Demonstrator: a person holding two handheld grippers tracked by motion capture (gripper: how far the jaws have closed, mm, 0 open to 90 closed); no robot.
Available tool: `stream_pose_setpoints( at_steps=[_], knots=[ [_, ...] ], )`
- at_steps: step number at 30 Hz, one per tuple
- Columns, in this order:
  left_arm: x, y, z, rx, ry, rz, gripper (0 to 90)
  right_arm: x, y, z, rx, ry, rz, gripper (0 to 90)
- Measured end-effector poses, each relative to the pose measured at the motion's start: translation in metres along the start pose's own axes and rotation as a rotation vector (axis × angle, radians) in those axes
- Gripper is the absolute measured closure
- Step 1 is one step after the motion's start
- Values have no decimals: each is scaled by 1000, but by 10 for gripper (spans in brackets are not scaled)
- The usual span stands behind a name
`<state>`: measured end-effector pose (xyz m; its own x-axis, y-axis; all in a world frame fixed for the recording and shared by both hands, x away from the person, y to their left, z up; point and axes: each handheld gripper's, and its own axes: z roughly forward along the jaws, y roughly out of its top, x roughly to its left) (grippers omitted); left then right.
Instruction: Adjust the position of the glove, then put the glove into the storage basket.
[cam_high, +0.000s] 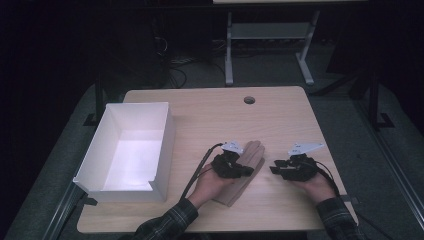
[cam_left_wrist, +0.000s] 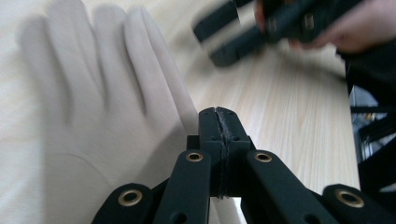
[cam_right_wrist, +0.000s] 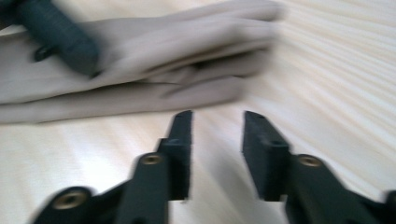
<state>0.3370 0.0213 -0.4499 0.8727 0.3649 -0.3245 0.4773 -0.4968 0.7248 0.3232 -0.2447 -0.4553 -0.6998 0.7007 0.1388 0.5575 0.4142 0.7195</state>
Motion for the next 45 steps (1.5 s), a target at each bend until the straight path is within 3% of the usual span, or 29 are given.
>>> stream_pose_setpoints(
  at_steps=[3, 11, 16, 24, 30, 34, 39, 44, 45],
  knots=[
    [-3, -4, 8, 46, 25, 26, 894, -9, -5, -1, -2, -61, 23, 485],
    [-7, -10, 13, 109, 63, 72, 895, -17, -9, 4, 3, -138, 49, 287],
    [-7, -15, 5, 127, 65, 80, 895, -19, -10, 6, 2, -153, 61, 245],
    [-6, -27, -19, 176, 105, 99, 895, -18, -10, 15, 17, -167, 38, 204],
    [-5, -33, -32, 167, 108, 81, 893, -17, -11, 18, 26, -161, 30, 197],
    [-8, -24, -42, 131, 106, 98, 828, -17, -12, 19, 18, -160, 22, 172],
    [-3, -14, -53, 114, 125, 110, 660, -15, -14, 22, 2, -161, 16, 127],
    [11, -16, -54, 118, 175, 106, 411, -14, -14, 22, 0, -162, 20, 127],
    [13, -16, -53, 132, 176, 123, 345, -14, -14, 22, 0, -163, 20, 126]
  ],
)
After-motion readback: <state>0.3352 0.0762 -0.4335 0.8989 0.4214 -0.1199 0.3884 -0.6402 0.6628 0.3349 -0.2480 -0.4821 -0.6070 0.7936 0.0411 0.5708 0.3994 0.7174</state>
